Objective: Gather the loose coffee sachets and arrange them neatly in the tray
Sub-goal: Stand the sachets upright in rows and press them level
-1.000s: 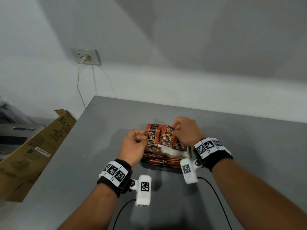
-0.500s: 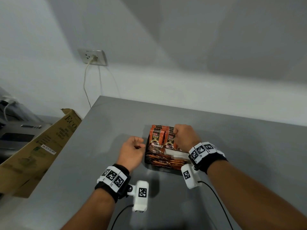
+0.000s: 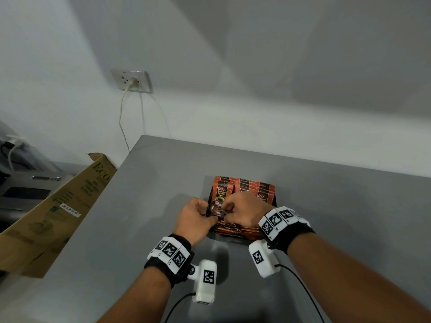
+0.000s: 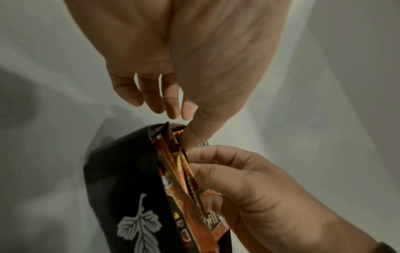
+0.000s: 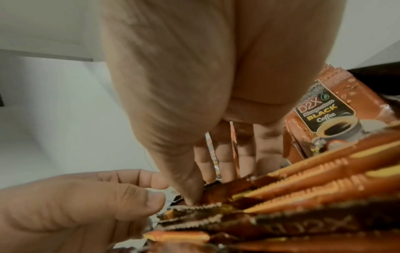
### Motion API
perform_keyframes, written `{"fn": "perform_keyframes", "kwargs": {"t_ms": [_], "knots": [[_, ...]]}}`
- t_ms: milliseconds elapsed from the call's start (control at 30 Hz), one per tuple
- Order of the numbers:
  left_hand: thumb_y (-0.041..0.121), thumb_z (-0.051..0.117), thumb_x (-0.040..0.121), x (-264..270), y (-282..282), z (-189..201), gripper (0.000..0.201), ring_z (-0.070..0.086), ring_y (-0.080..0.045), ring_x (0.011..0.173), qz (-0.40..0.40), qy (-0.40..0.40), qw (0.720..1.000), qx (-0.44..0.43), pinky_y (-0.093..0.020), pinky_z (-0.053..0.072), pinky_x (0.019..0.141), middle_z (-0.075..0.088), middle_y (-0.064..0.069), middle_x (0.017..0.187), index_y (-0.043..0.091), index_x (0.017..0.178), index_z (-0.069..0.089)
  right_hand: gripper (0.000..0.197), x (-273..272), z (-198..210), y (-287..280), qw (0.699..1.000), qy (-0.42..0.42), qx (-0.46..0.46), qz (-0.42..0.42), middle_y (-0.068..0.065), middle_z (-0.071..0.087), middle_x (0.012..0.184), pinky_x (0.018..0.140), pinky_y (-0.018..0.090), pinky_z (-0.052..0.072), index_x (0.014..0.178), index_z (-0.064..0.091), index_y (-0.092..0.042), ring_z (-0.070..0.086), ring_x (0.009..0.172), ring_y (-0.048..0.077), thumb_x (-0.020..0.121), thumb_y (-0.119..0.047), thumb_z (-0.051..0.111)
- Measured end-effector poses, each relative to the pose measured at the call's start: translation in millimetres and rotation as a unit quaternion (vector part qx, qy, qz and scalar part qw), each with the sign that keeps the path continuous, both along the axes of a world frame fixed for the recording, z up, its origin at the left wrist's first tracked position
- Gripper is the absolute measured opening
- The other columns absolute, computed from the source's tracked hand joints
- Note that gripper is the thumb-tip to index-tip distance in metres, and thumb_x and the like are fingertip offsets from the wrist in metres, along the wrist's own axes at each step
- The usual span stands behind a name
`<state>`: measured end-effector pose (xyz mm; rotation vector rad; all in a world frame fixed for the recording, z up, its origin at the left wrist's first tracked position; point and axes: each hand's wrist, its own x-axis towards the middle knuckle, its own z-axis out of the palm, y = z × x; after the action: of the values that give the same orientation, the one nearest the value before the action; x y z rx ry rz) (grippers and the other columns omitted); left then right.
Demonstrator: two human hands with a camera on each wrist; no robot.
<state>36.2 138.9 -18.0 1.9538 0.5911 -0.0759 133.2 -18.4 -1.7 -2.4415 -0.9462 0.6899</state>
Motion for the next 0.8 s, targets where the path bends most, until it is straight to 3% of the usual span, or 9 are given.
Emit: {"fn": "perform_keyframes", "kwargs": {"t_ms": [100,200,333,467,633,733,800], "knots": [[0.009,0.079,0.078,-0.3,0.7,-0.9,0.032,0.068,-0.019,0.087,-0.006,0.006,1.000,-0.010,-0.040,0.059,0.082,0.066,-0.001,0.095,0.024,0.095,0.056,0.021,-0.8,-3.2,1.9,1.000,-0.014,0.006,0.008,0.002,0.073,0.105,0.069,0.020,0.049,0.114,0.072,-0.014,0.064,0.079,0.010,0.094,-0.021,0.067],[0.009,0.078,0.078,-0.6,0.2,-1.1,0.030,0.070,-0.021,0.084,-0.008,0.005,1.000,-0.015,-0.043,0.060,0.080,0.068,-0.002,0.093,0.021,0.096,0.057,0.019,0.0,-5.3,3.6,1.000,-0.030,0.005,0.009,0.003,0.074,0.091,0.061,0.028,0.055,0.110,0.072,-0.014,0.067,0.067,0.014,0.099,-0.020,0.059],[0.009,0.078,0.078,-0.6,-0.5,-2.2,0.030,0.070,-0.019,0.084,-0.005,0.003,1.000,-0.012,-0.044,0.060,0.080,0.069,-0.002,0.094,0.022,0.095,0.058,0.019,-3.1,-4.4,3.9,0.998,-0.052,-0.008,0.031,0.003,0.073,0.094,0.072,0.033,0.059,0.112,0.069,-0.015,0.068,0.075,0.015,0.096,-0.022,0.064],[0.012,0.079,0.078,-0.1,-1.4,-2.8,0.029,0.069,-0.016,0.081,-0.003,0.005,1.000,0.002,-0.040,0.060,0.078,0.069,0.001,0.092,0.024,0.095,0.058,0.015,-2.5,-4.7,5.3,0.996,-0.085,-0.005,0.024,0.002,0.071,0.087,0.065,0.026,0.051,0.107,0.070,-0.015,0.066,0.072,0.015,0.099,-0.022,0.059],[0.015,0.077,0.082,-0.4,-4.3,2.1,0.018,0.067,-0.019,0.085,-0.015,0.002,0.999,0.029,-0.035,0.058,0.078,0.066,0.001,0.089,0.022,0.089,0.062,0.022,0.5,-6.6,2.6,0.993,-0.111,-0.020,0.019,0.007,0.070,0.103,0.079,0.039,0.058,0.119,0.064,-0.017,0.067,0.088,0.024,0.101,-0.021,0.054],[0.016,0.074,0.085,0.7,-4.9,1.4,0.008,0.058,-0.024,0.103,-0.057,-0.017,0.994,0.096,-0.037,0.049,0.097,0.057,0.010,0.092,0.024,0.088,0.072,0.019,0.5,-5.9,1.3,0.992,-0.119,-0.024,0.024,0.006,0.069,0.100,0.078,0.040,0.058,0.116,0.065,-0.019,0.066,0.086,0.023,0.102,-0.021,0.051],[0.023,0.071,0.087,0.8,-5.8,0.8,0.017,0.042,-0.020,0.113,-0.086,-0.007,0.984,0.156,-0.034,0.034,0.106,0.048,0.008,0.103,0.030,0.102,0.074,0.020,0.7,-4.6,1.3,0.992,-0.119,-0.026,0.024,0.006,0.068,0.097,0.077,0.041,0.058,0.113,0.065,-0.018,0.066,0.084,0.023,0.103,-0.020,0.048]]}}
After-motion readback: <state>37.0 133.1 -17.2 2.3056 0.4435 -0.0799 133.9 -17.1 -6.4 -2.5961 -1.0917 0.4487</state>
